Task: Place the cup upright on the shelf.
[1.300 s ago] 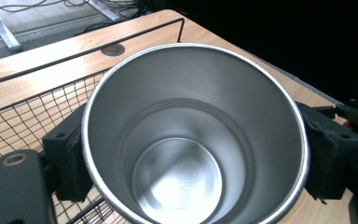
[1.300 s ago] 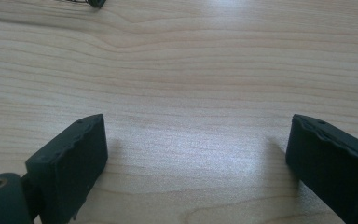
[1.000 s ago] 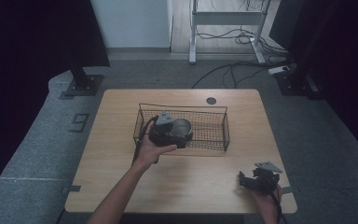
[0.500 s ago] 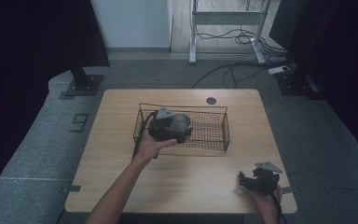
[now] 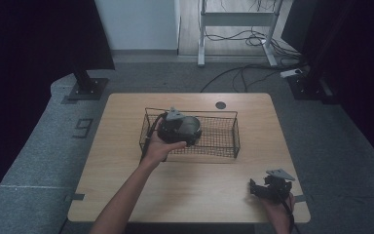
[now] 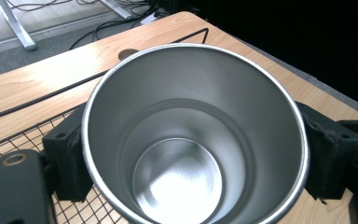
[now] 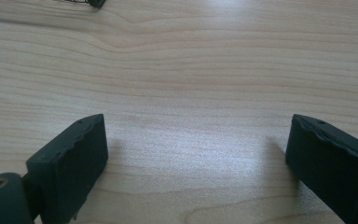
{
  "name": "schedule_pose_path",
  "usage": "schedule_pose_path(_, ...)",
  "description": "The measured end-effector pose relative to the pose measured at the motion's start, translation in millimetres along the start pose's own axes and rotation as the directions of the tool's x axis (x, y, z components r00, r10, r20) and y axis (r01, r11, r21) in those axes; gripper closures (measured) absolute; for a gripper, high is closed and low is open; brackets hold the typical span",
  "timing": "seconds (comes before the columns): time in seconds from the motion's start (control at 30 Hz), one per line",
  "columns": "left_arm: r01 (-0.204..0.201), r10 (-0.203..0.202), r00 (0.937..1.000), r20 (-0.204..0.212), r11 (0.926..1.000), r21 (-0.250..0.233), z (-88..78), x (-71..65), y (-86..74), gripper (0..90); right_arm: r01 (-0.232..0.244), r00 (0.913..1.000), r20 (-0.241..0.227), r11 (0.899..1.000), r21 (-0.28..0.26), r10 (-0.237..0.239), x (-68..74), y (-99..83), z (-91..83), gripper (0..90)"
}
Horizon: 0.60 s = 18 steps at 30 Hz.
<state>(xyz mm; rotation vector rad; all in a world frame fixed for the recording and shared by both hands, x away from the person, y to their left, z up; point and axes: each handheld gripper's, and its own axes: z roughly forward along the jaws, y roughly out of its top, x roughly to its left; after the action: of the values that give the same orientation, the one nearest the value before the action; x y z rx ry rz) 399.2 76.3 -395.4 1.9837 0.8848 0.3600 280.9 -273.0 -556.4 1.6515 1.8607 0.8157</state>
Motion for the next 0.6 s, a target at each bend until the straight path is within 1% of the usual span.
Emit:
schedule_pose_path(0.3, 0.011, -0.011, 0.9999, -0.013, 0.9999, 0.003, 8.1, 5.0, 1.5, 14.8, 0.0, 1.0, 0.0, 1.0, -0.001, 0.0, -0.1, 0.0, 0.0, 5.6)
schedule_pose_path(0.6, 0.007, -0.006, 0.9999, -0.016, 0.9999, 0.014, 13.5, 7.0, 5.3, 14.7, -0.001, 1.0, 0.001, 1.0, -0.001, 0.001, 0.0, 0.0, -0.1, 5.8)
